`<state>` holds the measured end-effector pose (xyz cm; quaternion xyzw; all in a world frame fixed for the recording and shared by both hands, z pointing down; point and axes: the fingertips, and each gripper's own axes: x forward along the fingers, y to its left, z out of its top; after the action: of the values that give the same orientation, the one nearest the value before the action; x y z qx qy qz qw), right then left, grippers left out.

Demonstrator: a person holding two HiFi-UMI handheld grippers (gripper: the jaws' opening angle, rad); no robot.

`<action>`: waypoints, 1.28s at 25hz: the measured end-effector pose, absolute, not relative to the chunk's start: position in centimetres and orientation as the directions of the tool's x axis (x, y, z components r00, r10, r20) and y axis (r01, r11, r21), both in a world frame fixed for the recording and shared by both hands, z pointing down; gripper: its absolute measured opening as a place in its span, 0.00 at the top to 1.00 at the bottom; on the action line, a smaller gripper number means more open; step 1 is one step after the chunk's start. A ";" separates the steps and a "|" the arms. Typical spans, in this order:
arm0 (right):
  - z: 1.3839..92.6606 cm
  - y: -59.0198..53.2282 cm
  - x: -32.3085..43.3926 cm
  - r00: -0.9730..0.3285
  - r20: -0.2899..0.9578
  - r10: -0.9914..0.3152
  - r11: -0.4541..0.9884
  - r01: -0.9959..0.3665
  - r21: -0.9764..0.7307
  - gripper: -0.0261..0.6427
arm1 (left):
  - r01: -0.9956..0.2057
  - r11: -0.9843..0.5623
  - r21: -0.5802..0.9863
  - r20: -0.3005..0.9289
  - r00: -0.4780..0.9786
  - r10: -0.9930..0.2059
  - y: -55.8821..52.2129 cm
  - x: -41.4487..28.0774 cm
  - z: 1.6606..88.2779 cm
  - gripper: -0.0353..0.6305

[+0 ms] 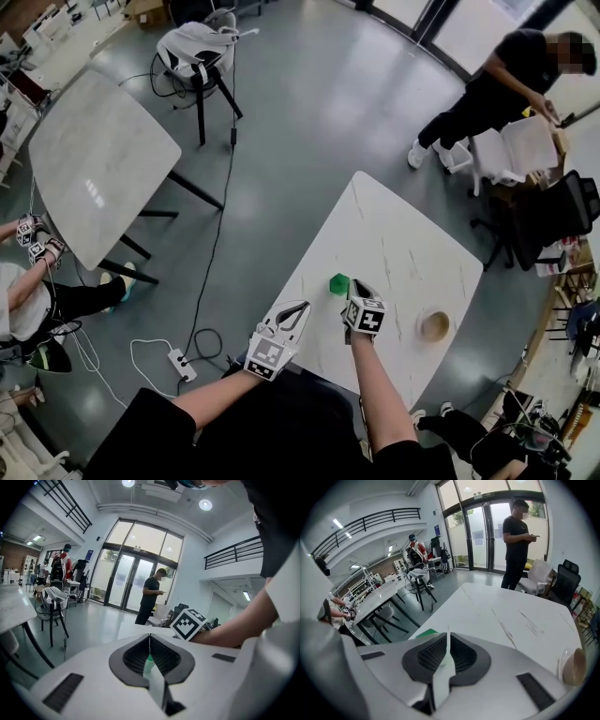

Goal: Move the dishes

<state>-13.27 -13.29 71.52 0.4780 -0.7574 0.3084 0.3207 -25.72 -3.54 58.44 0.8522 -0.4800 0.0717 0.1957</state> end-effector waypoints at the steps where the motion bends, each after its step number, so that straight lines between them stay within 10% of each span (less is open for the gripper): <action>1: 71.1 -13.3 -12.9 -0.339 0.774 -0.535 0.349 -0.923 -0.162 0.92 | -0.844 -0.468 0.260 0.312 0.533 -0.787 -3.5 -25.3 58.4 0.92; 15: 65.5 -9.4 -1.6 -0.374 0.687 -0.623 0.277 -0.927 -0.253 0.93 | -0.800 -0.552 0.236 0.315 0.600 -0.735 -1.9 -11.5 56.5 0.92; 32: 67.9 -4.5 27.2 -0.111 0.731 -0.673 -0.037 -0.982 -0.183 0.93 | -0.717 -0.655 0.240 0.344 0.693 -0.633 -0.9 7.1 58.0 0.92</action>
<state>27.20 -4.48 67.88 0.6292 -0.6579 0.3500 0.2208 7.11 -0.88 58.05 0.9022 -0.3742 0.1155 0.1808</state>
